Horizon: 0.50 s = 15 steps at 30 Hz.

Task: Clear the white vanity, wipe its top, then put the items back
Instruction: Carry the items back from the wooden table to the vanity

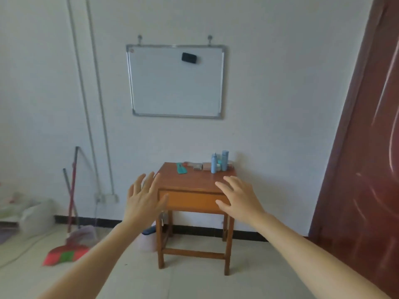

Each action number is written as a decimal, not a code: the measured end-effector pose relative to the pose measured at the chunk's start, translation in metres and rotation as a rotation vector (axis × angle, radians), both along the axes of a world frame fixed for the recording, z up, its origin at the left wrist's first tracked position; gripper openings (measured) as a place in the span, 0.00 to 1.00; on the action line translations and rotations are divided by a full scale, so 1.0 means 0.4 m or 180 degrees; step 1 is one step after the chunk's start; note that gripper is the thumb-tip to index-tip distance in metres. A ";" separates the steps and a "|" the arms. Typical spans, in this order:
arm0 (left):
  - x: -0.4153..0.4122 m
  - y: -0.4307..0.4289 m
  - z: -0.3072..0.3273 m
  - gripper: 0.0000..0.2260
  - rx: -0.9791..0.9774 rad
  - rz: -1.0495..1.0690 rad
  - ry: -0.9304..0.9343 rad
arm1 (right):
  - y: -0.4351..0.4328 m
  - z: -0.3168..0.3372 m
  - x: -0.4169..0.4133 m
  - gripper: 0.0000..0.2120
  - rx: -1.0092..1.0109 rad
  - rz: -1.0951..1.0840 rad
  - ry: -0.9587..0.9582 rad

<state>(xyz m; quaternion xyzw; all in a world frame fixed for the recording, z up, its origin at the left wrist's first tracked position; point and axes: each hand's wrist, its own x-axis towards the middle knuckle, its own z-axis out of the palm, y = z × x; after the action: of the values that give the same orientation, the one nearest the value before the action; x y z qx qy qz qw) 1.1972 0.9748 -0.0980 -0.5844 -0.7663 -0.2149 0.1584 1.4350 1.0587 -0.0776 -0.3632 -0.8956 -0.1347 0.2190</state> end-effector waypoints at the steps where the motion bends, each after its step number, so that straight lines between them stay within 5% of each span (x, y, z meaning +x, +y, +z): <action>1: -0.041 -0.013 0.007 0.28 0.0003 0.0081 -0.0011 | 0.002 0.004 -0.047 0.25 -0.0079 0.0058 0.0030; 7: -0.237 -0.032 0.015 0.42 0.0194 0.0349 -0.0100 | 0.063 0.035 -0.271 0.25 -0.0198 0.0269 0.0070; 15: -0.402 0.101 0.020 0.41 0.0276 0.0447 -0.0018 | 0.269 0.057 -0.471 0.24 -0.0367 0.0382 0.0064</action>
<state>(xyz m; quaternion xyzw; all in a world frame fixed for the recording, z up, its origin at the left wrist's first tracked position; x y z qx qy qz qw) 1.0362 1.0154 -0.0901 -0.5211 -0.7958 -0.2379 0.1962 1.2466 1.1664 -0.0550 -0.3222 -0.9197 -0.0658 0.2144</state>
